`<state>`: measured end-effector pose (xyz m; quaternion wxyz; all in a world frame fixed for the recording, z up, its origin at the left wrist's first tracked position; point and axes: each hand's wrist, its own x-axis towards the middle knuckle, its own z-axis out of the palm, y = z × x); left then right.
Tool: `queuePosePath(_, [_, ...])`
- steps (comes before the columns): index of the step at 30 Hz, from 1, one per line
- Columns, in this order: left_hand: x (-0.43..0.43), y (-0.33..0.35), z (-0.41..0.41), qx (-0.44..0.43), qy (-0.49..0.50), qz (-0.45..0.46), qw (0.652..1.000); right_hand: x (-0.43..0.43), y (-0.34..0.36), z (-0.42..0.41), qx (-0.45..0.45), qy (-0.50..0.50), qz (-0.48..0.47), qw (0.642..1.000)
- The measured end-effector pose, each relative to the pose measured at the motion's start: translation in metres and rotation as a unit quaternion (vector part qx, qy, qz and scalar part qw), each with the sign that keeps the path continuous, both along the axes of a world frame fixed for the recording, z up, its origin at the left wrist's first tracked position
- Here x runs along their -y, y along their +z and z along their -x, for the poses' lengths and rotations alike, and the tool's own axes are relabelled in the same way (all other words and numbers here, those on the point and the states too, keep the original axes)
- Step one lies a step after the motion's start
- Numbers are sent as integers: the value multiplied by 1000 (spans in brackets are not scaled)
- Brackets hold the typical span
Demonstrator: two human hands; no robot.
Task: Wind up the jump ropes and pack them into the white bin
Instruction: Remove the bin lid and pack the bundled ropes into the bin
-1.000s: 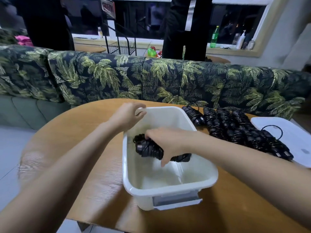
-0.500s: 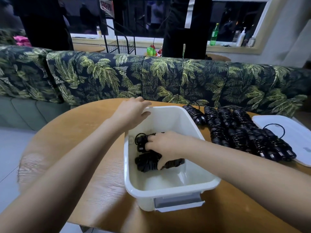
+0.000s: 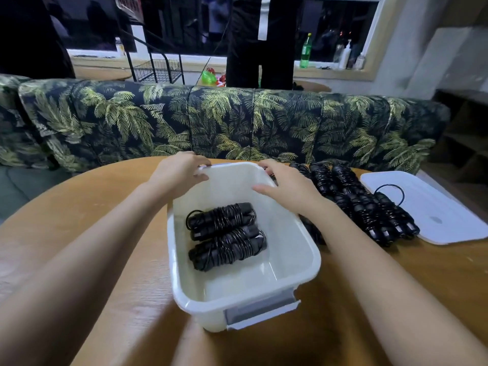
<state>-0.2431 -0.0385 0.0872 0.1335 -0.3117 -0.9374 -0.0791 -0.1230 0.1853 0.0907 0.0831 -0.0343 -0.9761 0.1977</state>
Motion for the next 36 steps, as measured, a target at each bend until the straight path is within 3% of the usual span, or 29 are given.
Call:
queuePosePath(2, [-4, -1, 1, -3, 2, -4, 1000, -28, -6, 0, -25, -72, 84, 994])
queuePosePath(5, [-9, -2, 1, -7, 0, -12, 1000, -64, -33, -4, 24, -208, -42, 977])
queuePosePath(8, [-14, -1, -1, -6, 1, -13, 1000, -66, -65, -6, 130, -252, -127, 951])
queuePosePath(14, [-20, 0, -6, -3, 9, -18, 1000, -49, -85, -6, 98, -266, -196, 939])
queuePosePath(18, [-21, -1, -7, 4, 8, -22, 1000, -47, -90, -4, 69, -232, -134, 961])
queuePosePath(21, [-21, -2, -7, 5, 9, -25, 1000, -60, -74, -2, 51, -233, -14, 971])
queuePosePath(23, [-21, -3, -6, 7, 9, -30, 999, -72, -44, -2, -6, -227, 82, 970])
queuePosePath(26, [-22, -5, -5, 19, 3, -37, 999, -69, 18, -14, -102, -106, 226, 963])
queuePosePath(27, [-22, -5, -6, 20, -2, -40, 999, -60, 36, -21, -99, -34, 275, 956])
queuePosePath(29, [-23, -3, -6, 27, -2, -48, 998, -34, 58, -36, -8, 110, 323, 940])
queuePosePath(30, [-22, -1, -8, 38, 2, -55, 998, -22, 62, -42, 58, 167, 302, 937])
queuePosePath(32, [-21, 0, -8, 56, -4, -74, 996, 2, 57, -45, 168, 247, 171, 939])
queuePosePath(36, [-17, -1, -7, 62, -15, -86, 994, 43, 18, -36, 221, 353, -112, 902])
